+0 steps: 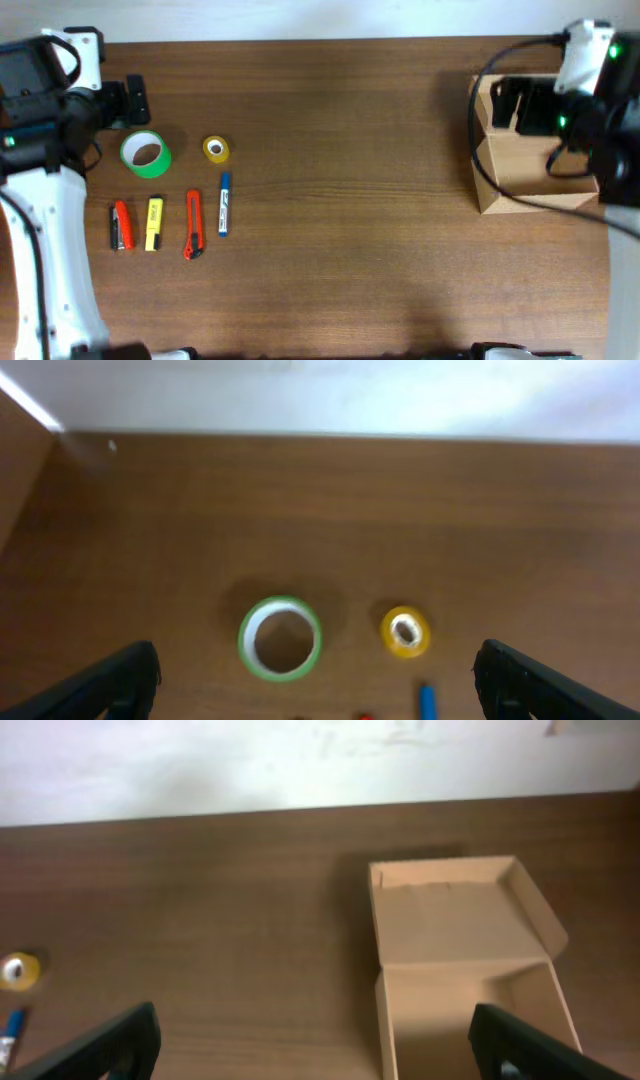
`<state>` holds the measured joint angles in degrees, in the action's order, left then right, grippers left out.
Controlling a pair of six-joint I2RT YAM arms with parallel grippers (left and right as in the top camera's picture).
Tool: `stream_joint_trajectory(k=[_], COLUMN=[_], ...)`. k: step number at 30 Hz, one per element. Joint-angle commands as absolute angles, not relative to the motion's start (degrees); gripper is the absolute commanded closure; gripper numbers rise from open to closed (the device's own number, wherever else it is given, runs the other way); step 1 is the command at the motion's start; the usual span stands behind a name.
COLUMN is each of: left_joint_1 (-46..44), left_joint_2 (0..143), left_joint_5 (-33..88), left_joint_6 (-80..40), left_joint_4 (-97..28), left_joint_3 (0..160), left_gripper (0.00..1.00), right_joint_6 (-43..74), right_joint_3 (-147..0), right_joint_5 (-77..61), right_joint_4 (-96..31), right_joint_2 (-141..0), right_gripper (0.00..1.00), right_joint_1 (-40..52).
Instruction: Pack container
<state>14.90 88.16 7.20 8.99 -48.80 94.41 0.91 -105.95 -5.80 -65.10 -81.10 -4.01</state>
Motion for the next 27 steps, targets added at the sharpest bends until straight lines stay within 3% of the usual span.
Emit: stream_joint_trajectory(k=[1, 6, 19, 27], left_joint_1=[17.5, 19.6, 19.7, 19.7], left_joint_2=[92.5, 97.7, 99.6, 99.6], left_joint_5=[13.0, 13.6, 9.6, 9.5], left_joint_6=[12.9, 13.0, 13.8, 13.8], left_joint_4=[-49.6, -51.0, -50.5, -50.5], left_joint_3=[95.4, 95.4, 95.4, 95.3], left_gripper=[0.01, 0.00, 0.00, 0.00], right_joint_6=[1.8, 8.8, 2.1, -0.1], right_joint_3=[-109.1, -109.1, -108.4, -107.9], right_joint_5=[-7.5, -7.6, -7.0, -2.9], right_joint_4=[-66.3, -71.2, -77.6, -76.4], right_joint_2=[-85.5, -93.0, -112.1, -117.8], right_gripper=[0.00, 0.18, 0.18, 0.23], right_joint_1=[-4.9, -9.0, -13.3, -13.2])
